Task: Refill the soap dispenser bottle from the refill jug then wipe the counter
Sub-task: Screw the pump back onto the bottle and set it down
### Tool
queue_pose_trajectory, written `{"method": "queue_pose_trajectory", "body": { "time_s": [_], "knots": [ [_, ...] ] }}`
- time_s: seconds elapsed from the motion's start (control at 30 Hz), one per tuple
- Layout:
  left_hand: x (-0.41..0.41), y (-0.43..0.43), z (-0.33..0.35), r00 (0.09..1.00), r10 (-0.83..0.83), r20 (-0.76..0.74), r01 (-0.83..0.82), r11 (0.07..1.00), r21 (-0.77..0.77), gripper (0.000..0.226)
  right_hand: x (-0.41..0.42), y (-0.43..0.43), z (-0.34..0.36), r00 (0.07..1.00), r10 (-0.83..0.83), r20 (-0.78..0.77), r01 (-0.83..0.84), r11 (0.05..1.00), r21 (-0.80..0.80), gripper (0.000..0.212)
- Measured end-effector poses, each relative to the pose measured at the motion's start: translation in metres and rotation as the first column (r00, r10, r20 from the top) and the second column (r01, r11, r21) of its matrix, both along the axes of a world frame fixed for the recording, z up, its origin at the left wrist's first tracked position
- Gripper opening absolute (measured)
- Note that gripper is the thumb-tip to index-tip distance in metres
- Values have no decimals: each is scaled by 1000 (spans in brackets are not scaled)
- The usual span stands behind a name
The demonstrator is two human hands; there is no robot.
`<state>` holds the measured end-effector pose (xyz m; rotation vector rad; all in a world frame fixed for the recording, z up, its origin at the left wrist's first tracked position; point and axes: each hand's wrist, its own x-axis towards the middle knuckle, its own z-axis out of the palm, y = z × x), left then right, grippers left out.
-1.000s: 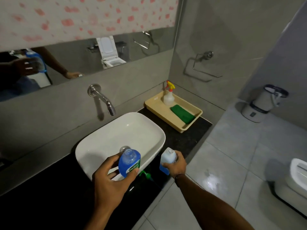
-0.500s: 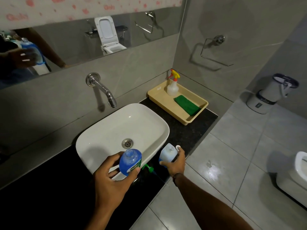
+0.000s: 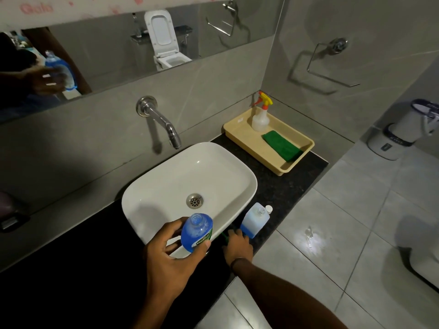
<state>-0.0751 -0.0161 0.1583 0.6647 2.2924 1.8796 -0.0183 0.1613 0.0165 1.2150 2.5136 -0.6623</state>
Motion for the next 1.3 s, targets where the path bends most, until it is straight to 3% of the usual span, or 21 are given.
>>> {"method": "queue_pose_trajectory", "body": {
  "time_s": [0.13, 0.27, 0.37, 0.43, 0.5, 0.6, 0.7, 0.8, 1.0, 1.2, 1.3],
  "knots": [
    [0, -7, 0, 1000, -1, 8, 1, 1000, -16, 57, -2, 3, 4, 995, 78, 63, -82, 995, 52, 36],
    [0, -10, 3, 1000, 21, 18, -20, 999, -30, 57, 7, 3, 27, 997, 74, 27, -73, 997, -12, 31],
    [-2, -9, 8, 998, 26, 48, -25, 999, -25, 56, 24, 3, 61, 994, 21, -103, -29, 996, -79, 31],
    [-4, -8, 16, 998, 25, 66, -24, 1000, -14, 54, 34, 10, 98, 957, -23, -288, 6, 998, -63, 29],
    [-6, -8, 24, 997, 27, 67, -27, 1000, -1, 53, 39, 20, 148, 840, -71, -538, 30, 996, -85, 24],
    [-6, -8, 37, 997, 31, 75, -32, 999, 17, 53, 39, 23, 246, 545, -154, -824, -83, 968, -236, 29],
    [-6, -8, 49, 996, 40, 86, -42, 999, 23, 52, 36, 7, 335, 268, -211, -940, -300, 909, -290, 34],
    [-5, -11, 61, 995, 41, 90, -44, 999, 23, 53, 32, -12, 384, 148, -235, -961, -415, 867, -276, 37],
    [3, -22, 79, 997, 67, 24, -67, 998, 11, 51, 22, -35, 396, 104, -195, -975, -462, 859, -221, 33],
    [7, -32, 87, 996, 93, -2, -93, 996, -3, 49, 17, -50, 377, 156, -109, -982, -490, 854, -173, 31],
    [10, -36, 91, 995, 101, -14, -101, 995, -6, 50, 12, -56, 362, 236, -41, -971, -485, 861, -154, 29]
  ]
}}
